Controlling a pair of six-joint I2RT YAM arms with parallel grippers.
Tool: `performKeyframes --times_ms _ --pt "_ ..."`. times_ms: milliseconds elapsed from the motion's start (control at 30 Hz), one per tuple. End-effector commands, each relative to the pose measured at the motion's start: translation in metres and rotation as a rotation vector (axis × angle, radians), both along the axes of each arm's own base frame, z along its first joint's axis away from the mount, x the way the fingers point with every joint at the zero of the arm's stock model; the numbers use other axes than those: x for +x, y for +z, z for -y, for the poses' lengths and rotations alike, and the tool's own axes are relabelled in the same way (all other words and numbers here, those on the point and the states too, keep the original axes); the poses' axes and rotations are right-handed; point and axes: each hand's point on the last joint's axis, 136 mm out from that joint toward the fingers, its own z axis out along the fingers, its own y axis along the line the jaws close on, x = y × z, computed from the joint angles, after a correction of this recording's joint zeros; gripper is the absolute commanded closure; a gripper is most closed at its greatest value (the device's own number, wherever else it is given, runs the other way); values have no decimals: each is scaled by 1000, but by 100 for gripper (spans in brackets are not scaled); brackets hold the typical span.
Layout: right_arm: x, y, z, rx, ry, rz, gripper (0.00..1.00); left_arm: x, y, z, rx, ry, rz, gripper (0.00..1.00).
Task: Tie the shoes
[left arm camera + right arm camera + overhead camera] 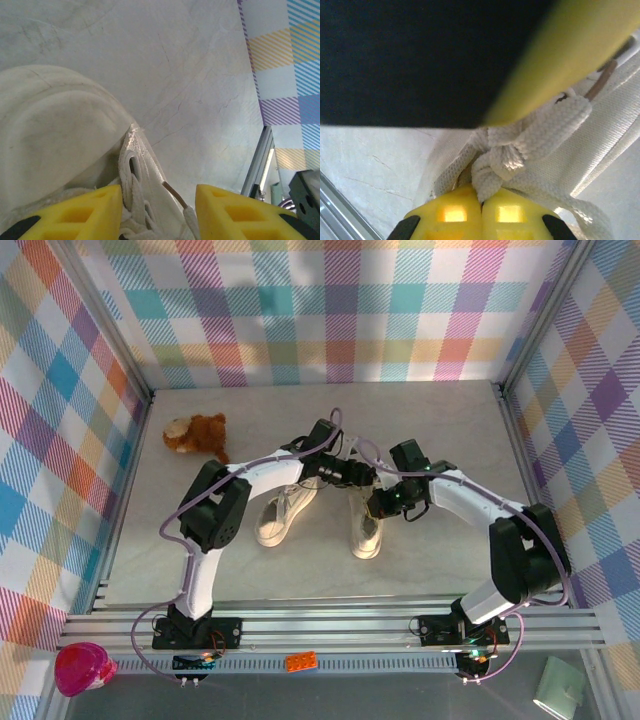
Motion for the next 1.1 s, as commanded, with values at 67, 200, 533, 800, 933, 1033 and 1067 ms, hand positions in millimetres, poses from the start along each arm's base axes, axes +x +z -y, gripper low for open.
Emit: performKeyframes --times_ms 67,200,533,800,933,1033,1067 --pt "-6 8 -7 38 109 75 96 -7 1 12 -44 -43 -47 58" --pt "-9 9 -3 30 123 108 84 -7 3 10 -52 -40 -43 76" --pt "-20 6 13 -15 98 130 95 10 33 -22 -106 92 95 100" --pt "-19 7 12 -11 87 130 100 10 39 -36 -109 128 131 100" --pt "-17 10 15 -17 65 129 90 9 36 -33 -112 108 113 98" --pt "-9 11 23 -42 1 115 75 8 31 -33 -96 107 100 92" --pt "-5 12 27 -53 -32 107 72 8 32 -34 -94 110 104 92"
